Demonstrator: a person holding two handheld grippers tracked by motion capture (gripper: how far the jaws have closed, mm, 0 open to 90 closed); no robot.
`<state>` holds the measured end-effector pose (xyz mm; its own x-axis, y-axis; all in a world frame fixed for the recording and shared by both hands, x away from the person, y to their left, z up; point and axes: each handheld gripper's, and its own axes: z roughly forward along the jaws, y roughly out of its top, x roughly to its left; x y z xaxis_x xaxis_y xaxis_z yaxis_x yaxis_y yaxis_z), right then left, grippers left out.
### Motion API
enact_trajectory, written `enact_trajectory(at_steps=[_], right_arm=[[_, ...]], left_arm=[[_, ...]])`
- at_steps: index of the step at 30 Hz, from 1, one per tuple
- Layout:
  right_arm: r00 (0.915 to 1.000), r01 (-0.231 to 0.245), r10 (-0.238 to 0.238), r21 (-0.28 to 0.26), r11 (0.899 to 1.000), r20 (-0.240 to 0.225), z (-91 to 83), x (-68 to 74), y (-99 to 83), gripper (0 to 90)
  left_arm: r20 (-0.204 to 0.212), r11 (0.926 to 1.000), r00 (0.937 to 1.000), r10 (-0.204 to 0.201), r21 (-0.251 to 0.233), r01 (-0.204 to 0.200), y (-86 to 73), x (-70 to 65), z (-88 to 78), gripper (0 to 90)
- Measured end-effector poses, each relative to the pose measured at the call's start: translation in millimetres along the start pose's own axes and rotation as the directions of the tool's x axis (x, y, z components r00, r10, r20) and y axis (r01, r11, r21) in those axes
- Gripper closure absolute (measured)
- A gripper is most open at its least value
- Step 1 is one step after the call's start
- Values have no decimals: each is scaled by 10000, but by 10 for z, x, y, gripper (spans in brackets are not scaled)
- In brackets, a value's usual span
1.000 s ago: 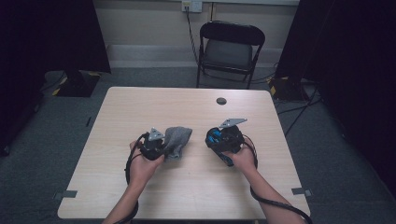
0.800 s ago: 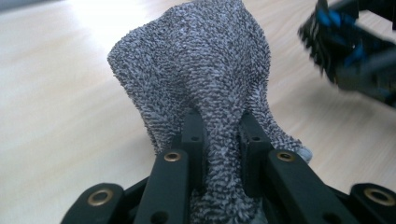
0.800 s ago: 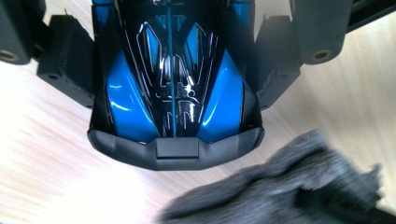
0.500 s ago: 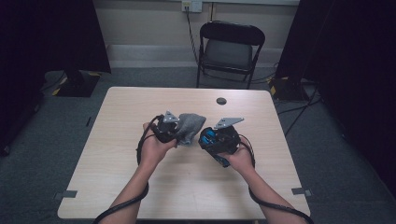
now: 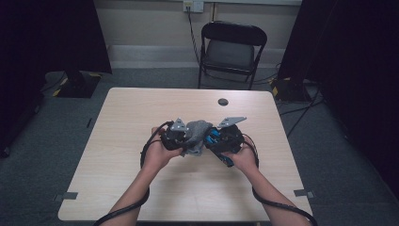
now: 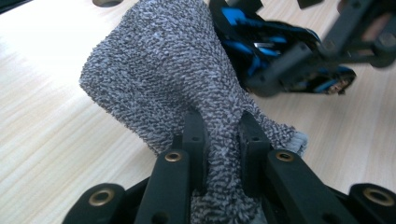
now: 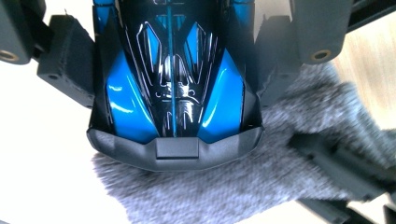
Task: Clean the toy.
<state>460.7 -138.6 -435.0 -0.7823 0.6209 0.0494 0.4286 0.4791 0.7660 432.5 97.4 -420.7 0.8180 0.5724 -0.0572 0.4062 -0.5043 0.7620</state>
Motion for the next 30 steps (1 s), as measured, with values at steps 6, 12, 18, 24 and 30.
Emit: enact_trajectory(at_steps=[6,12,18,24,30], right_arm=[[9996,-28,26,73,10000,273,-20,-75,40,255],[9981,-354,352,37,9994,502,-32,-167,64,255],[9965,-579,573,82,9983,615,-27,-218,48,255],[9947,-807,802,49,9967,643,-53,-279,16,255],[9969,-641,643,-50,9979,455,-89,-239,-5,255]], left_arm=[[206,9997,9997,147,-180,-143,-68,-17,-12,770],[353,9993,9989,319,-230,-311,-122,-67,-50,770],[498,9987,9981,373,-352,-356,-179,-102,-104,769],[283,9989,9994,205,-418,-193,-314,-44,-216,769],[-352,9967,9988,-341,-744,314,-348,154,-364,768]])
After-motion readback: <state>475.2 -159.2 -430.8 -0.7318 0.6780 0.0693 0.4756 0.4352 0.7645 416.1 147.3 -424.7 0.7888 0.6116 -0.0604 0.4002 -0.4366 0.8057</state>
